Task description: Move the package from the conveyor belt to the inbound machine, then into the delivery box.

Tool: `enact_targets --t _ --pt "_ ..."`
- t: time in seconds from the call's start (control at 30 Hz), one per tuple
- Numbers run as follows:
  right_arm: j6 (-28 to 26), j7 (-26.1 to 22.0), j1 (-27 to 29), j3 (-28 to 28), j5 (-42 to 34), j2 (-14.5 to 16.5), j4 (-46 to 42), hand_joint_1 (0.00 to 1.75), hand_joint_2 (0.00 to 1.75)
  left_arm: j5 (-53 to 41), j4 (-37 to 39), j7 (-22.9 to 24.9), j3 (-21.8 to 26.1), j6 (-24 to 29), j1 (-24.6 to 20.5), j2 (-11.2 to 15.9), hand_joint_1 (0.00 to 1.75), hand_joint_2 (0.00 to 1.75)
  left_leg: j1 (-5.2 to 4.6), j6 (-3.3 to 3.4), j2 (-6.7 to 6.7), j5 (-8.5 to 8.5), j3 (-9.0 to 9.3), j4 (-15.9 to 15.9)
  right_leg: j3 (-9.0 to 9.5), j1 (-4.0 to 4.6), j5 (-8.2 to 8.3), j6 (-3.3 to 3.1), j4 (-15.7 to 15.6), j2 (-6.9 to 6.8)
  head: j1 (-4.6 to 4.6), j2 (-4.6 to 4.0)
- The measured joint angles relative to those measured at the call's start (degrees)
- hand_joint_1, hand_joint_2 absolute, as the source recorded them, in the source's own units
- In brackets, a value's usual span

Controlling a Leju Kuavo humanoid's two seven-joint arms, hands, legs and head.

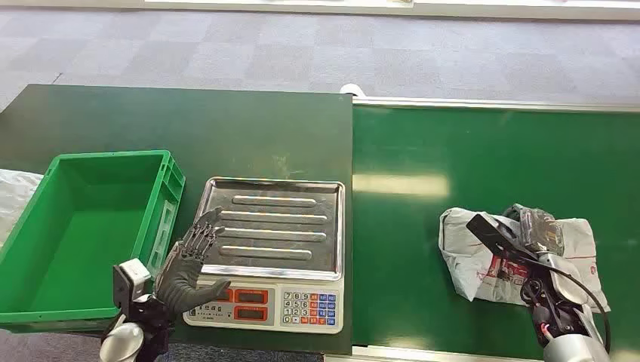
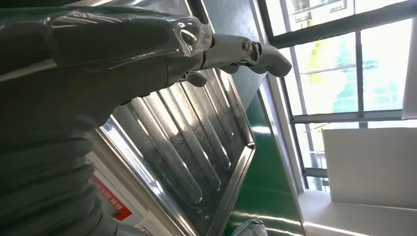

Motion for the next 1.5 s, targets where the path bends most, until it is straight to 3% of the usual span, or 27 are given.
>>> enact_targets --t 0.2,0.47,0.6,0.7,0.9,1.1,1.5 --pt "-4.40 -6.28 4.96 -1.73 -2.88 1.30 -9.21 1.75 1.75 1.90 0.00 -4.22 0.01 2.66 -0.96 0.02 0.00 1.75 0.01 0.00 -0.07 0.00 -0.03 -0.01 -0.02 0.01 0.00 0.00 0.00 0.00 -0.02 0.00" --pt "-7.04 -11.59 11.86 -2.95 -6.31 5.56 -26.63 1.75 1.75 2.86 0.11 -7.68 -0.61 5.94 -3.03 0.01 0.00 1.75 0.01 0.00 -0.01 0.00 -0.05 -0.01 -0.04 0.01 0.00 -0.01 0.00 0.01 0.00 0.00" --pt "-6.38 -11.63 10.95 -0.65 -5.17 7.08 -34.00 1.75 1.75 4.14 0.99 -9.19 -1.66 6.67 -5.10 0.01 0.00 1.75 0.00 0.00 0.03 0.03 -0.05 -0.01 -0.04 0.01 0.03 -0.02 0.02 0.03 -0.01 0.00" --pt "-6.40 -11.70 6.53 3.09 -4.19 7.63 -36.27 1.75 1.75 4.84 2.18 -9.87 -2.45 7.65 -6.69 -0.05 0.00 1.75 0.01 0.01 0.09 0.09 -0.03 -0.01 -0.05 0.01 0.10 -0.05 0.03 0.08 -0.01 0.00" --pt "-10.27 -11.73 -4.34 13.43 -0.77 10.78 -34.76 1.75 1.75 5.70 3.07 -10.16 -3.23 9.22 -8.27 -0.67 0.00 1.75 0.02 0.01 0.11 0.15 -0.02 -0.01 -0.08 0.03 0.13 -0.06 0.04 0.13 -0.01 0.00" --pt "-11.20 -11.92 -11.06 21.78 0.39 15.70 -28.48 1.75 1.75 5.92 2.66 -10.19 -3.26 10.34 -8.04 -0.99 0.00 1.75 0.04 0.00 0.10 0.15 -0.15 -0.02 -0.17 0.05 0.13 -0.06 0.07 0.13 0.01 0.00" --pt "-6.30 -13.29 -15.42 36.07 5.97 27.09 -12.83 1.75 1.75 6.47 0.28 -10.19 -3.17 11.60 -7.53 -1.09 0.00 1.75 0.10 -0.02 0.09 0.16 -0.23 -0.02 -0.31 0.12 0.12 -0.08 0.07 0.10 0.01 0.00"
